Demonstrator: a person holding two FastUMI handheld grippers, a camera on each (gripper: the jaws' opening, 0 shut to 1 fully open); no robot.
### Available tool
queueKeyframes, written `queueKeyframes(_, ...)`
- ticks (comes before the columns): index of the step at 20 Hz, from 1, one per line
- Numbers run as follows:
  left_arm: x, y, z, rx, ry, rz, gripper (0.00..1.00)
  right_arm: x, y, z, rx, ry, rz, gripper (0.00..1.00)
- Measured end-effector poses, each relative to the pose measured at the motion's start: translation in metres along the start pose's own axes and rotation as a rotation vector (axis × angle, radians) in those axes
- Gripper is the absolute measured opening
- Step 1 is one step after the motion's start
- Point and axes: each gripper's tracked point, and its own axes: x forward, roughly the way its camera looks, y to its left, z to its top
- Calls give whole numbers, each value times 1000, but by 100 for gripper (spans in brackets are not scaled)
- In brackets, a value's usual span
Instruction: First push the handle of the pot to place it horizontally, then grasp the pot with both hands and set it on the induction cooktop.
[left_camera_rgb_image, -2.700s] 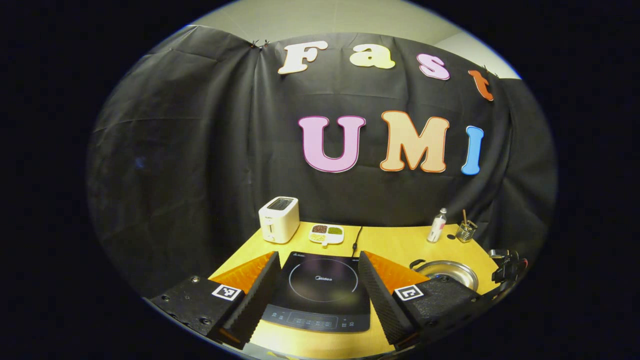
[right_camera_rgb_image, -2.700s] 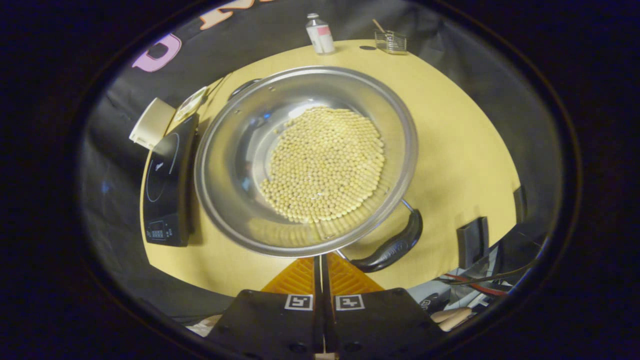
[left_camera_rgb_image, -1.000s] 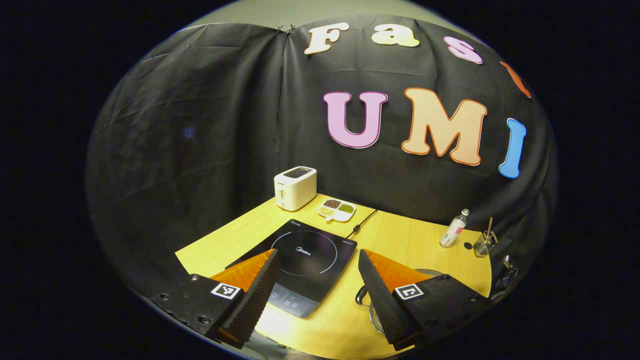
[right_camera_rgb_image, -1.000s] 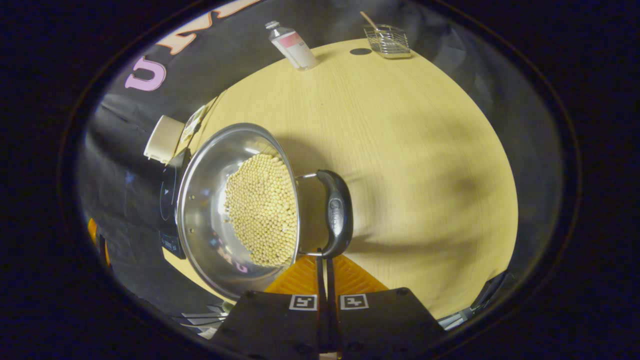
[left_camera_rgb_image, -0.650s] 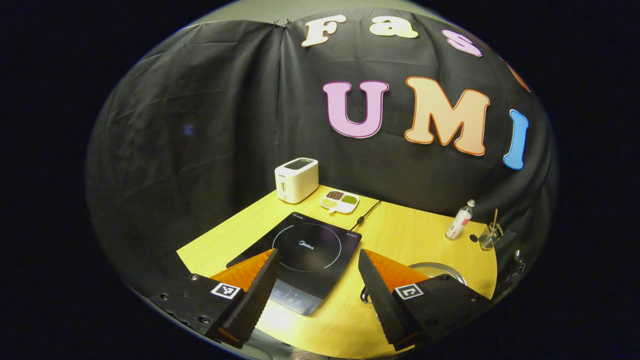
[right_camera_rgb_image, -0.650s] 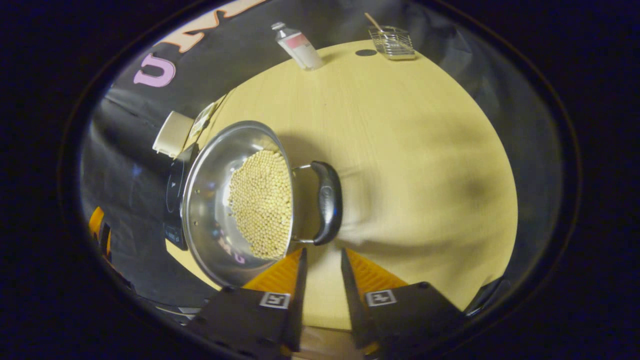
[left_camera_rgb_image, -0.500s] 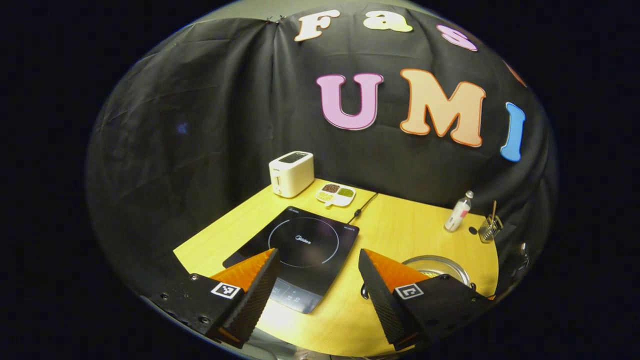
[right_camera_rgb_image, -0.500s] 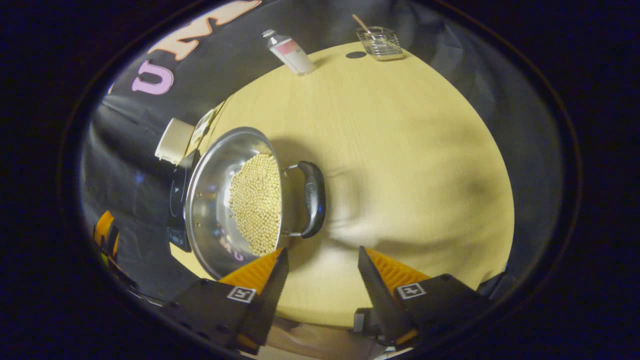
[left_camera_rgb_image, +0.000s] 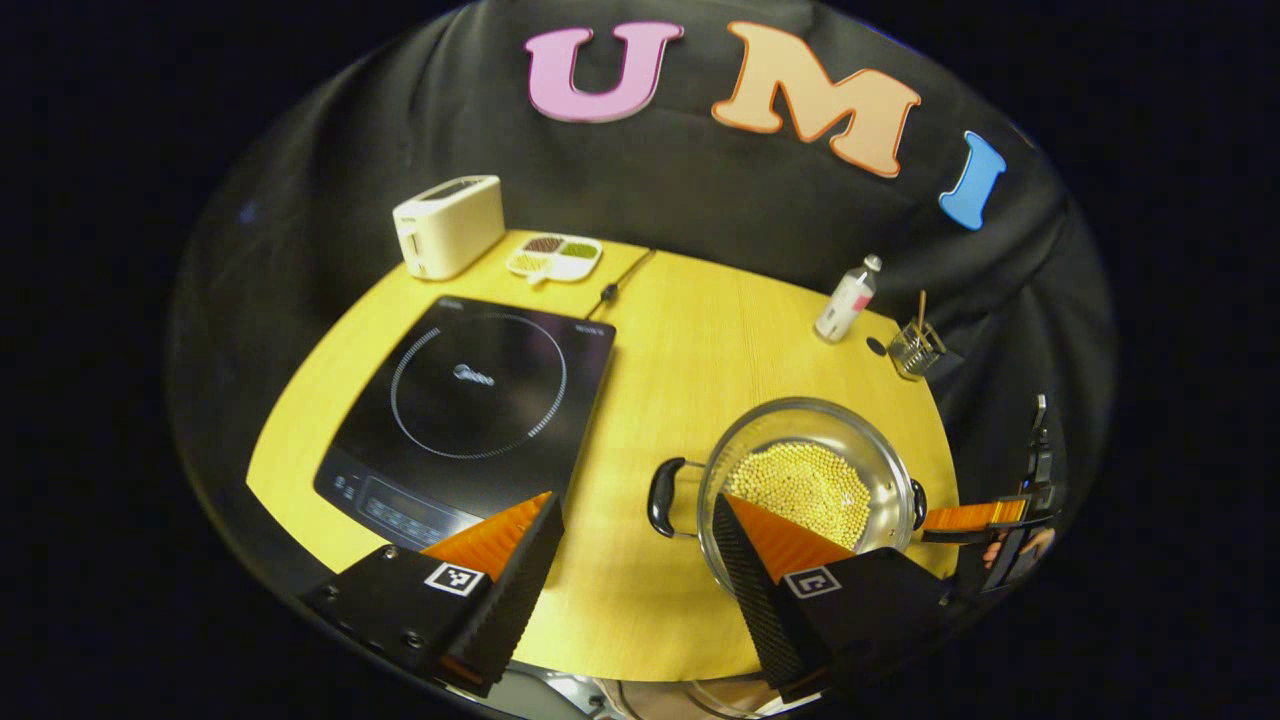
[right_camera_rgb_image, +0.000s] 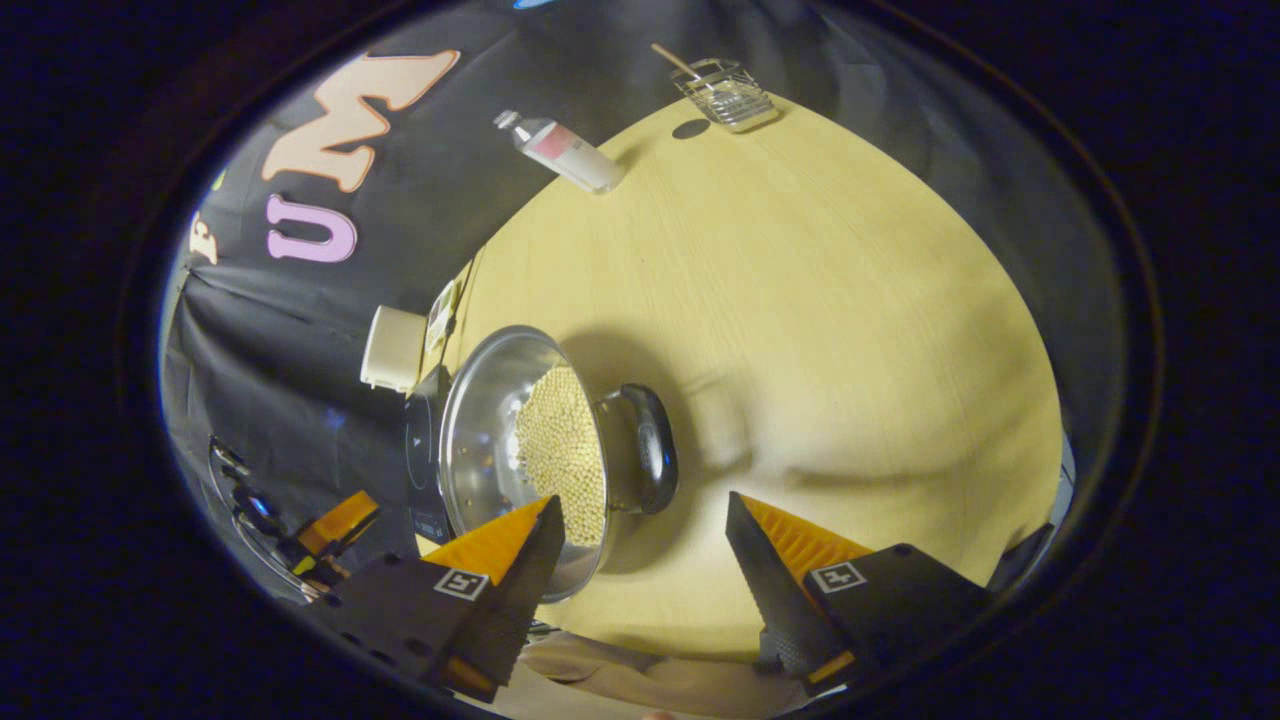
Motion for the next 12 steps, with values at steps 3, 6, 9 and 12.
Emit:
queueKeyframes(3, 29, -2, -11, 8, 77, -3, 93, 12, 0, -2, 8, 25, -3, 100)
queueKeyframes(6, 44, -9, -17, 4, 145, -26, 93, 24, 1, 1, 20, 51, -5, 100)
queueKeyframes(9, 55, -17, -27, 1, 215, -39, 93, 36, 2, 2, 36, 79, -8, 100)
queueKeyframes(12, 67, -25, -34, -5, 264, -50, 93, 46, 3, 0, 37, 106, -9, 92)
